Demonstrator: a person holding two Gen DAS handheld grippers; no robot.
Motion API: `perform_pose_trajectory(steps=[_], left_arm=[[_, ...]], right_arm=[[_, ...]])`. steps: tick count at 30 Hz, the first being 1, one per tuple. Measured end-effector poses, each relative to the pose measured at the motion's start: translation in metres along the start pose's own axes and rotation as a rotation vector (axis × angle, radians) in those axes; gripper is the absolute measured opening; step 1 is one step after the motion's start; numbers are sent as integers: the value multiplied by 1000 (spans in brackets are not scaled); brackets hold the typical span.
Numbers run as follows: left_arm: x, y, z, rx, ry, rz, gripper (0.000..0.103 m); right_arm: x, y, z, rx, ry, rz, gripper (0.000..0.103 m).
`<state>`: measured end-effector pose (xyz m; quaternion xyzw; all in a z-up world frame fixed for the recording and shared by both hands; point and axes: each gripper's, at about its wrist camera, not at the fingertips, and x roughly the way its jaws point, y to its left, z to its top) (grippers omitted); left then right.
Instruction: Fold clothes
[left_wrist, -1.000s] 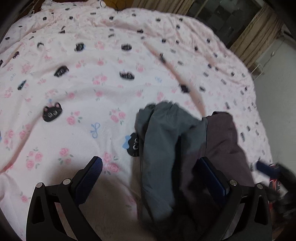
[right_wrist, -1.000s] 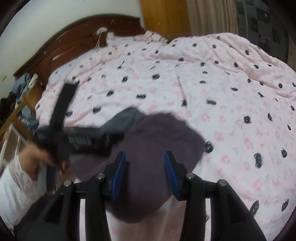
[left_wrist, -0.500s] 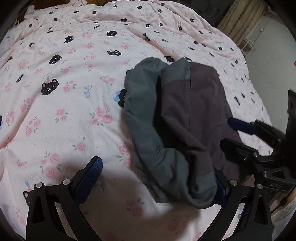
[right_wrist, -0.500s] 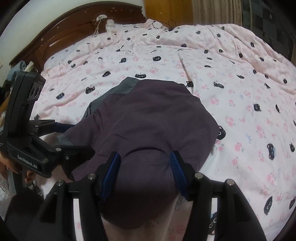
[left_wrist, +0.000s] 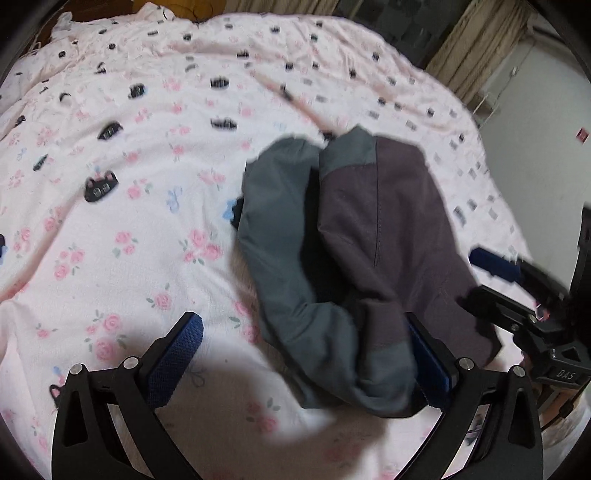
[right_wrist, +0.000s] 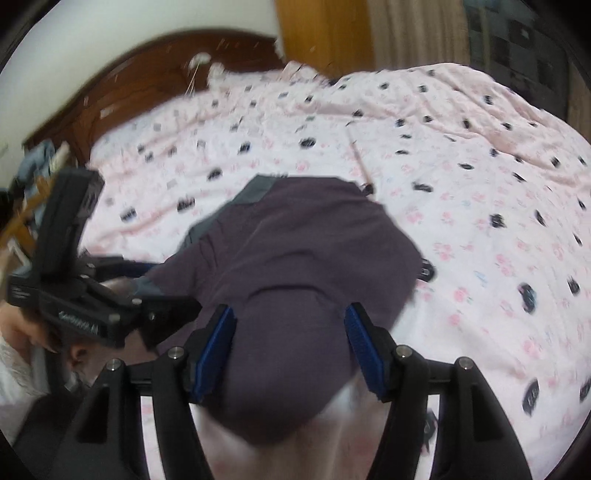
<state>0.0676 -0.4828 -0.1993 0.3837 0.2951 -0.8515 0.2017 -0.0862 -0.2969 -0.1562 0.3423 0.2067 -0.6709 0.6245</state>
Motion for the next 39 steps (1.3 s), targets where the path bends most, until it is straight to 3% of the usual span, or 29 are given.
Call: perform_pose_trajectory(steps=[4,8,12,18,25,33,39], left_arm=[[-13,-7,2,23,-47,-10,103],[0,-5,1,1,4,1,103],[17,0,-4,5,58,48,103],[25,5,-10,20,90,86,103],[23,10,-11,16,108,63,103],[21,16,-9,6,114,33,103],[12,22,-5,-54,86,-17,103]], right_arm=[[-28,-11,-11,100,-23,45,68],[-40,-26,-28,253,-5,147,68],[-32,-46,-48,467,30,322,69],[-3,-62,-61,646,71,447,70],[29,-69,-55,728,66,475,74],[51,-57,-36,698,62,411,80],[44,-50,-24,679,51,397,60]])
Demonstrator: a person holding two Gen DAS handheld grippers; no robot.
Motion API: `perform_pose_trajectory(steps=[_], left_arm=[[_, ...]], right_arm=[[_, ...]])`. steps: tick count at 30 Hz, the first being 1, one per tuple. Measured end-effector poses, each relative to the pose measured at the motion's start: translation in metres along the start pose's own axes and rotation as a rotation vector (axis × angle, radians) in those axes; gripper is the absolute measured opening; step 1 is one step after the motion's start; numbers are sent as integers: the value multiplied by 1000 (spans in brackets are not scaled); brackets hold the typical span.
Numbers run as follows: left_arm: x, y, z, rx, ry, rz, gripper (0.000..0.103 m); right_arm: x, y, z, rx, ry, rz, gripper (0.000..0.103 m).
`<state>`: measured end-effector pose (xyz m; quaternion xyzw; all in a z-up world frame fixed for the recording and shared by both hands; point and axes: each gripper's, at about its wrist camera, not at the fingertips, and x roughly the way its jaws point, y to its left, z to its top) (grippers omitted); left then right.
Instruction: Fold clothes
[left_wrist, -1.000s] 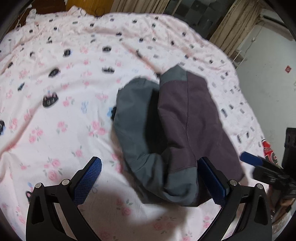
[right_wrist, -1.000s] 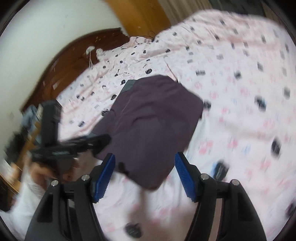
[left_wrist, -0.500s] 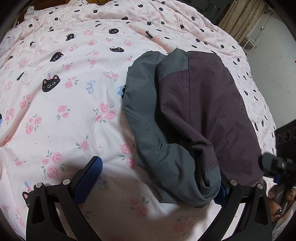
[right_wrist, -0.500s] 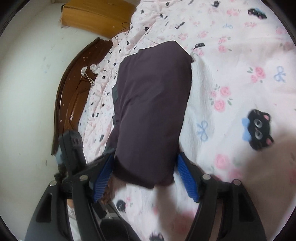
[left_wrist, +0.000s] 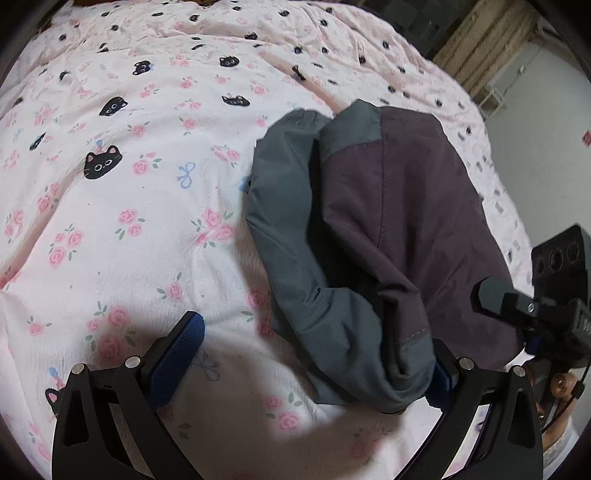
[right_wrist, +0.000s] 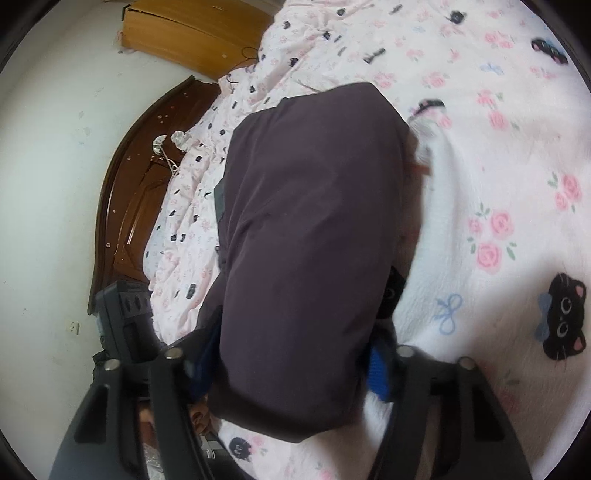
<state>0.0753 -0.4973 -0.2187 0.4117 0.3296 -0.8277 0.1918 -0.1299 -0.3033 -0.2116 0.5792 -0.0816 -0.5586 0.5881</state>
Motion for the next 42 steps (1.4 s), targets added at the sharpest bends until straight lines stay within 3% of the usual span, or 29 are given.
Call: perform_pose_trajectory(steps=[3,6,9,12,17,21,29,32,34,37,42], left_arm=[[-12,10,1,-98,-17,-60,103],[-23,27,-2,-259,-11,-166,103],[-25,42,-10,-449,35,-346,102],[-20,44,-16,-549,69,-500,102],[-5,40,-26,-692,102,-613,102],[6,45,-24,-801,56,-678,102],[34,43,-5,-856,15,-690,102],[35,35,4,-801,6,-679,102],[30,25,10,-707,-2,-636,99],[20,8,17,-563,-7,-520,77],[4,-4,14,-463,-22,-439,43]], right_arm=[[-8,12,4,-6,-12,10,56],[-12,25,13,12,-17,27,56],[-16,33,23,60,-9,50,56],[-14,36,33,105,2,61,56],[-12,37,42,140,4,53,56],[-13,33,41,152,10,50,56],[-16,26,40,161,23,51,56],[-19,22,38,160,31,45,56],[-22,19,36,155,32,34,56],[-26,11,31,159,37,30,56],[-33,-1,19,161,49,29,55]])
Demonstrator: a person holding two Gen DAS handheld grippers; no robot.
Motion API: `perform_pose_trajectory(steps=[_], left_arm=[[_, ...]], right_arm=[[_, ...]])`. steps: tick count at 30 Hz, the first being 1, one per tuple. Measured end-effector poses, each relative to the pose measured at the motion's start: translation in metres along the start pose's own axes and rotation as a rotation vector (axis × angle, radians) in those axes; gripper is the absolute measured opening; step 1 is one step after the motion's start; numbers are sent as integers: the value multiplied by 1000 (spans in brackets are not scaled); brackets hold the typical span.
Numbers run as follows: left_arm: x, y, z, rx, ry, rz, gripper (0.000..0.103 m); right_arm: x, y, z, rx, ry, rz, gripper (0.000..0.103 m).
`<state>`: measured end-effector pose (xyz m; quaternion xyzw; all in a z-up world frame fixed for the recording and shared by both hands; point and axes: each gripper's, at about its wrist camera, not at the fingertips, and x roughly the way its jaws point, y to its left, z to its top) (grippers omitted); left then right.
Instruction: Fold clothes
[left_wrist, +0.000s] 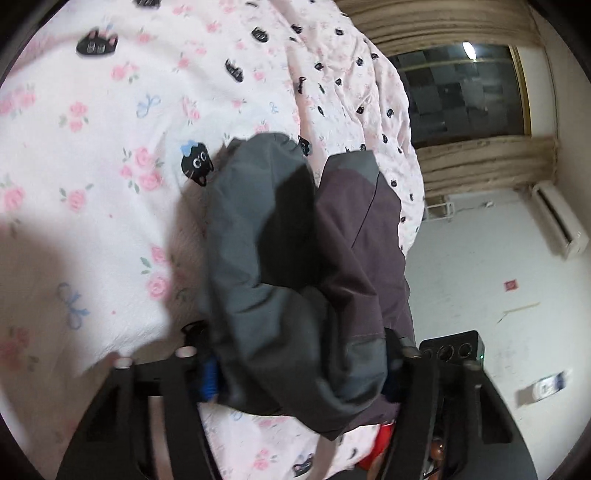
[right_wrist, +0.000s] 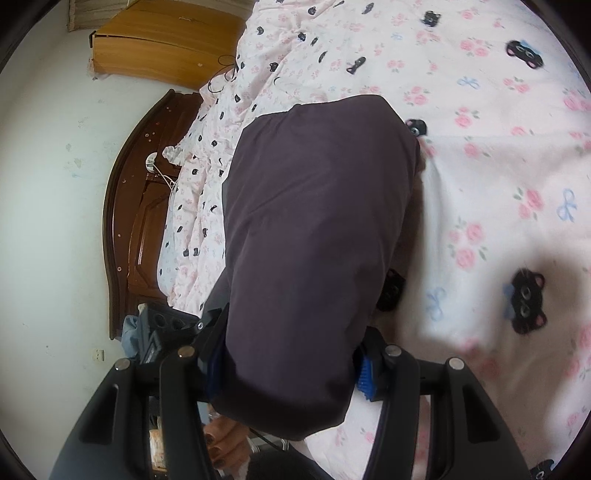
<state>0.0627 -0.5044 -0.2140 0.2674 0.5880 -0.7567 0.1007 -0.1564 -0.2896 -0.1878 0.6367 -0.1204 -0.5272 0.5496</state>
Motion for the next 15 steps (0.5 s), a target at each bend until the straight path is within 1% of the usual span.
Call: perform_pose_trajectory(steps=[4,10,12,15], left_arm=[[-7,-14,-10,94,-2,54,38],[-8,-37,-21,200,-16,138,30],[-9,-40,-22,224,-25,154,29],[-12,-45,-20,234,-50,160,28]], right_arm=[[-5,-4,-9,-15,5,7,55],[-11,0,-18,-50,7,-10,55],[-13,0,-20,-57,6,-10,55],[-14,3,-21,-67,7,-6,55]])
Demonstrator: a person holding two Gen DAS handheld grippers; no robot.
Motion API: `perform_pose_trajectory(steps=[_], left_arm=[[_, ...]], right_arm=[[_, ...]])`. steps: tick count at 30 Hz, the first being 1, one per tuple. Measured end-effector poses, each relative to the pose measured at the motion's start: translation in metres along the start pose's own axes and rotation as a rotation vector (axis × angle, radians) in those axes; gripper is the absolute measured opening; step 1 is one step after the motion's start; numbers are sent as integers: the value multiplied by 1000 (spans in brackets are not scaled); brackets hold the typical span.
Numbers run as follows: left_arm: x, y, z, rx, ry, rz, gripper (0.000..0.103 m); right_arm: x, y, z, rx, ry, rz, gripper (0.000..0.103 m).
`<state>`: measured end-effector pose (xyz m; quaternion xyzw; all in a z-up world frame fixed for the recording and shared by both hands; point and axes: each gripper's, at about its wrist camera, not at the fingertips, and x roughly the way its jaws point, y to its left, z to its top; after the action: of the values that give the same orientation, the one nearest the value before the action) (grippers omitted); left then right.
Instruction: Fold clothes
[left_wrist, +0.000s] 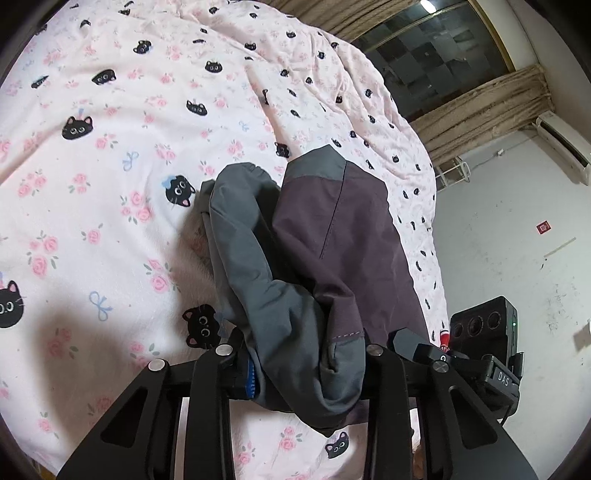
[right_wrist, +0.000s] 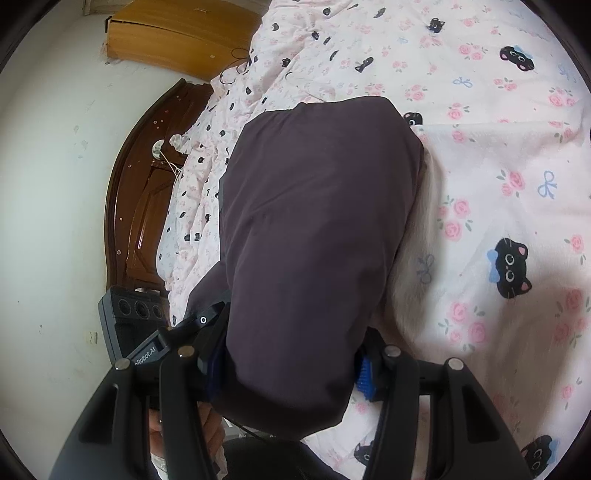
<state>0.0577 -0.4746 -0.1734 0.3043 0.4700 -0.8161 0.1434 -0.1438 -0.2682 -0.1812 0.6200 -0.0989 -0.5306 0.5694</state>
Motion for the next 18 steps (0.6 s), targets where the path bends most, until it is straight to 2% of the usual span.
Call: perform_pose_trajectory(steps=[5,9,13,18], left_arm=[[-29,2,5,41,-99,37,26],[-57,18,20,29,-199,63,26],[-85,45,36,-15,-300,89,26],[-114,80,55,-64,-414,176,25]], right_arm=[[7,22,6,-62,3,11,55],[27,58,17,-153,19,20,55],[59,100,26,-267,45,13,55],[111,145,37,-355,102,36,55]])
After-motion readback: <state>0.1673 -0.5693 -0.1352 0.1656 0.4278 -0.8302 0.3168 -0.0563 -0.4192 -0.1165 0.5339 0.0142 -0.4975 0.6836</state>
